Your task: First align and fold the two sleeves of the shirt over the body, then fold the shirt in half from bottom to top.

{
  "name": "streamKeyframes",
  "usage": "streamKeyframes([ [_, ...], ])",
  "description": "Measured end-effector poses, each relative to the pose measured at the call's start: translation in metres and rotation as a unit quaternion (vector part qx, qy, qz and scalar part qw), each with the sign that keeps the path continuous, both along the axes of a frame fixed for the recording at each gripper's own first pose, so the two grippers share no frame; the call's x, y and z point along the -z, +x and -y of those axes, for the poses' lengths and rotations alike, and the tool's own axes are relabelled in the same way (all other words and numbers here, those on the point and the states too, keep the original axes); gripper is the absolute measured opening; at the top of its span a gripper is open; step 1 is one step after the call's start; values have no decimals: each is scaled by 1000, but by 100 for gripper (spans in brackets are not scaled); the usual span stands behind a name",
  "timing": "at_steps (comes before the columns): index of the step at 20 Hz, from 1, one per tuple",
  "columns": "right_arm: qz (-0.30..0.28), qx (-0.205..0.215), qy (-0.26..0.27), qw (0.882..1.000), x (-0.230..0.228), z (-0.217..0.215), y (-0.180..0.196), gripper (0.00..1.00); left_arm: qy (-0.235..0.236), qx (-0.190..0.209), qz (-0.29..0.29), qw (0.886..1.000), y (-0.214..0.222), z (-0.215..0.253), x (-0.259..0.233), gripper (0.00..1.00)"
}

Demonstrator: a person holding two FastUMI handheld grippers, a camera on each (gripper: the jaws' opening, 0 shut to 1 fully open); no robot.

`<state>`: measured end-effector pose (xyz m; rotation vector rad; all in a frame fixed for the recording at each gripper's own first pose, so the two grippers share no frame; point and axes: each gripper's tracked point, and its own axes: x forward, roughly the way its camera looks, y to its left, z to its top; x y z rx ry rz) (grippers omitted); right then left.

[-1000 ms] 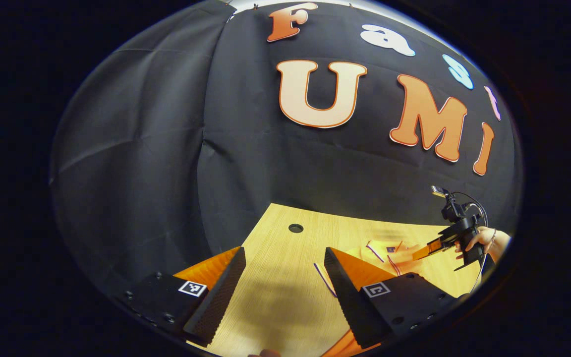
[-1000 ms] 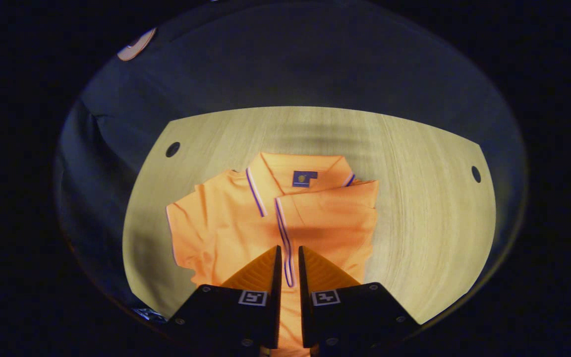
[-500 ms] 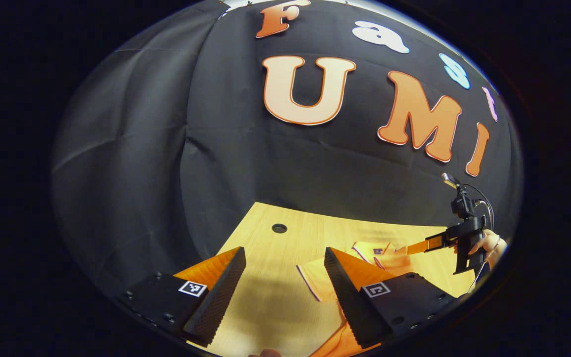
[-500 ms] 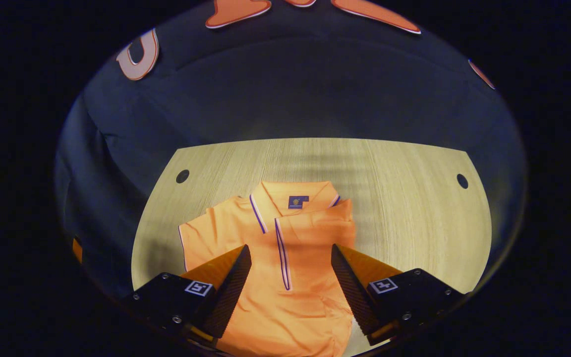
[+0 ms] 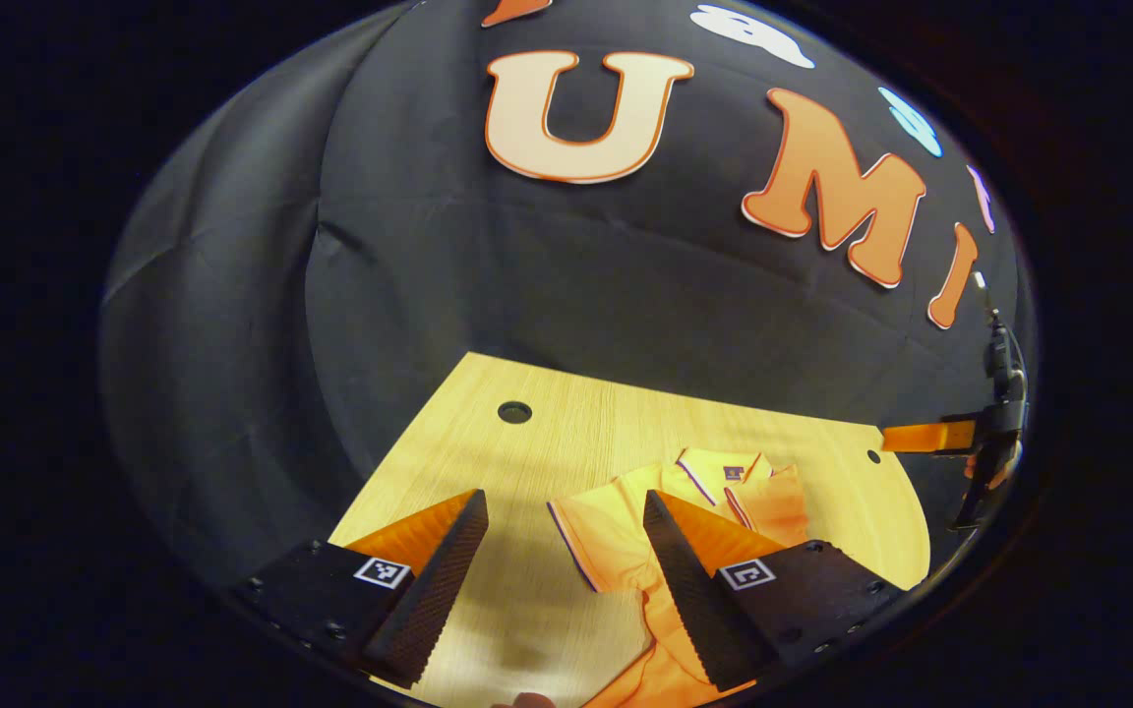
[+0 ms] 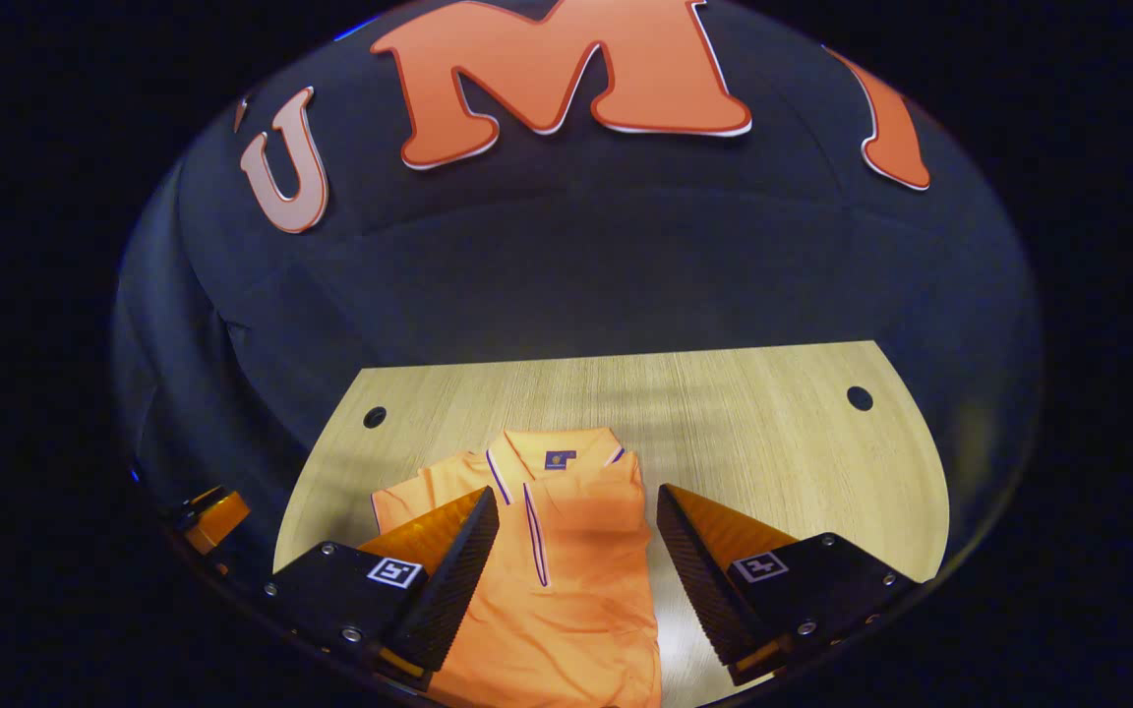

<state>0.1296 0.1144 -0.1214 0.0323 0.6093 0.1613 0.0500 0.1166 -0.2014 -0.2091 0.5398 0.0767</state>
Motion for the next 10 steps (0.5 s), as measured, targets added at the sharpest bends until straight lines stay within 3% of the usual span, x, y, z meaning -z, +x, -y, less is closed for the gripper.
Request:
streamKeyframes([
  [6,42,-2,18,999,-44,33,-25,99,-7,10,-90,996,29,15,59,98],
  [10,47,4,28,998,-56,62,-36,99,-21,23,-161,986,45,29,95,98],
])
